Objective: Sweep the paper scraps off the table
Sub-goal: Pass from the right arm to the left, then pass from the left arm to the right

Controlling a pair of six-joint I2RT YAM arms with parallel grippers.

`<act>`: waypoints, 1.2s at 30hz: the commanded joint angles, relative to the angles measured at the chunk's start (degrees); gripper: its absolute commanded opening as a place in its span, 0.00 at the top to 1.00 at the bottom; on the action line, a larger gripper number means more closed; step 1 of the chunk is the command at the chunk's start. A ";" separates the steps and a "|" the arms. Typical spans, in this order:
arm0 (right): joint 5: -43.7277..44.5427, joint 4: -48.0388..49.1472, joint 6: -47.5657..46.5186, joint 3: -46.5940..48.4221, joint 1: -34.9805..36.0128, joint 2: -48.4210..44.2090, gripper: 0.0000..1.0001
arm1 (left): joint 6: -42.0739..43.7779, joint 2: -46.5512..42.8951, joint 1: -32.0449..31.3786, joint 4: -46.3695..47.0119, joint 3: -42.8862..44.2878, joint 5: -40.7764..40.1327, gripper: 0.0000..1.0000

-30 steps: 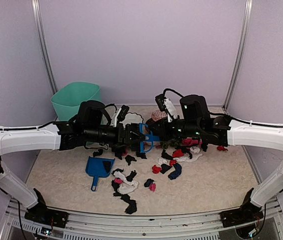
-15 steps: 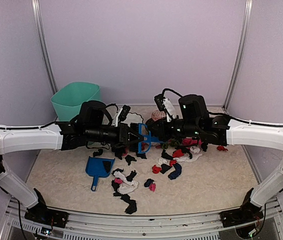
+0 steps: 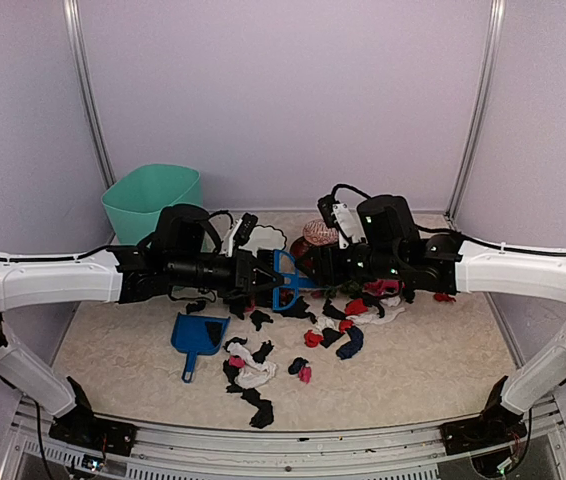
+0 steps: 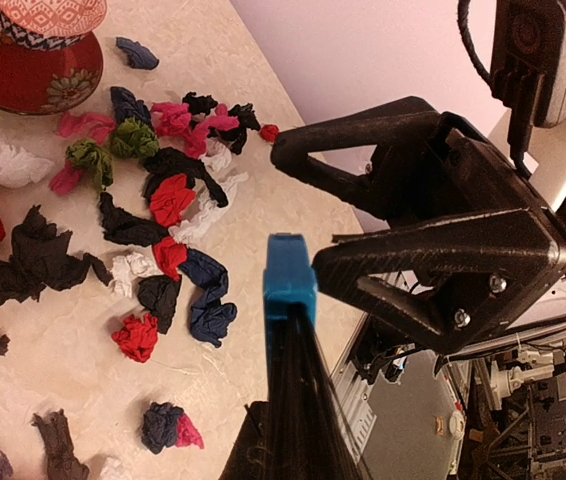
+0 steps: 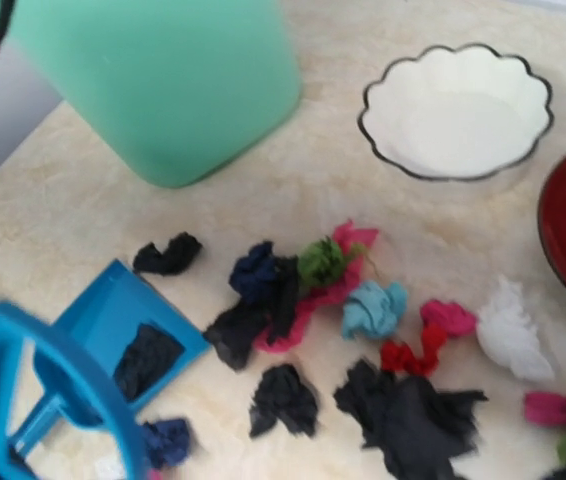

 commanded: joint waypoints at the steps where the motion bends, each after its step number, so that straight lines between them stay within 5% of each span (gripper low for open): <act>1: 0.12 -1.60 0.01 -3.16 -1.11 -4.43 0.35 | 0.91 -3.64 1.50 -0.62 -2.12 -0.94 1.00; 12: -17.52 1.29 1.79 -12.84 -9.20 -12.96 0.20 | 0.60 -10.37 5.21 4.84 -8.33 3.22 1.00; 27: -42.95 27.48 15.65 -18.16 -11.82 -9.22 0.10 | -0.90 -15.87 3.75 20.77 -13.54 6.42 1.00; 36: -47.64 40.59 23.54 -15.43 -11.67 -5.12 0.09 | -1.65 -15.54 2.90 26.70 -13.47 7.55 1.00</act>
